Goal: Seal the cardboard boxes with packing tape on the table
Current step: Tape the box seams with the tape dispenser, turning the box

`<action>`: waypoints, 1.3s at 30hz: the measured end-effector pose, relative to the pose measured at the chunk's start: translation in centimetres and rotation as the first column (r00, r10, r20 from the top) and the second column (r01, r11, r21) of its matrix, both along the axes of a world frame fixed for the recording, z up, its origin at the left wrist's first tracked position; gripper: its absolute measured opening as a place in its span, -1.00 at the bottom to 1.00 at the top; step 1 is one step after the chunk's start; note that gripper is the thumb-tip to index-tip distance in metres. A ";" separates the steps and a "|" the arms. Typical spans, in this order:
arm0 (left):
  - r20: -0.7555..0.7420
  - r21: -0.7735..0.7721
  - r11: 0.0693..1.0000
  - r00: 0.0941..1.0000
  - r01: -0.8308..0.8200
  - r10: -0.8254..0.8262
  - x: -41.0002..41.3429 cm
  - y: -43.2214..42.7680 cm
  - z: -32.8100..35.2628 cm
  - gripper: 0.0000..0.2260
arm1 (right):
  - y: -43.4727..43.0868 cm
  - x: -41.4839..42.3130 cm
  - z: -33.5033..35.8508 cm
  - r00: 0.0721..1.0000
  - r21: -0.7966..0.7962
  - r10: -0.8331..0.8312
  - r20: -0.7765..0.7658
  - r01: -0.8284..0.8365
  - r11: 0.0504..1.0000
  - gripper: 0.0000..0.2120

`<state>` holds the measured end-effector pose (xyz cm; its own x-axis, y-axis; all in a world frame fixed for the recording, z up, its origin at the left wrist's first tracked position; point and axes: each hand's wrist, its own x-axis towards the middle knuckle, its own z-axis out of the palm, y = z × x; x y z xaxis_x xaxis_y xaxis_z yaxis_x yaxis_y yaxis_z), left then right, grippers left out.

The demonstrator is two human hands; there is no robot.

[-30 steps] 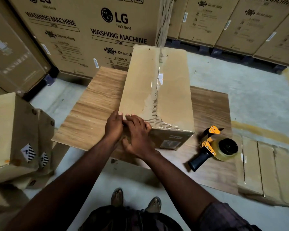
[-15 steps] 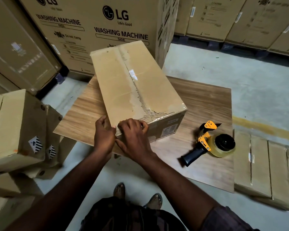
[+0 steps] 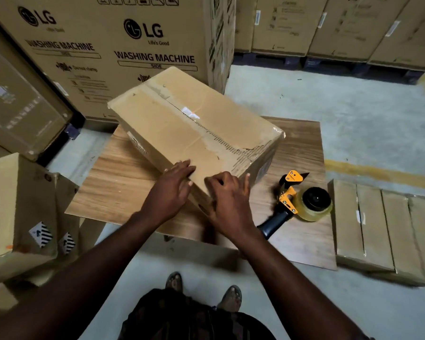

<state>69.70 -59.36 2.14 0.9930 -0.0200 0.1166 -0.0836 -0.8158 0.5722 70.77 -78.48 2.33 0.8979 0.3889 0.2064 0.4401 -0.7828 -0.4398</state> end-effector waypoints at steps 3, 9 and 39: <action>-0.016 0.060 0.997 0.999 0.044 -0.044 2.2 0.0 -0.2 -0.59 | -1.0 1.1 0.1 0.994 -0.024 -0.107 -0.028 0.107 0.994 -0.46; -0.125 0.163 0.985 0.992 0.048 -0.027 7.1 4.8 0.3 -0.26 | 2.6 0.8 -0.7 0.976 -0.207 -0.217 -0.011 0.211 0.955 -0.36; -0.021 0.166 0.958 0.970 -0.234 0.240 13.5 24.2 0.5 -0.55 | 3.4 14.1 -0.8 0.838 -0.364 -0.519 -0.167 0.437 0.823 -0.21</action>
<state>83.17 -35.17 2.61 0.9753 0.2014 0.0905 0.1439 -0.8909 0.4308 84.84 -75.11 1.50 0.9899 -0.0978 -0.1024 -0.1162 -0.9745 -0.1918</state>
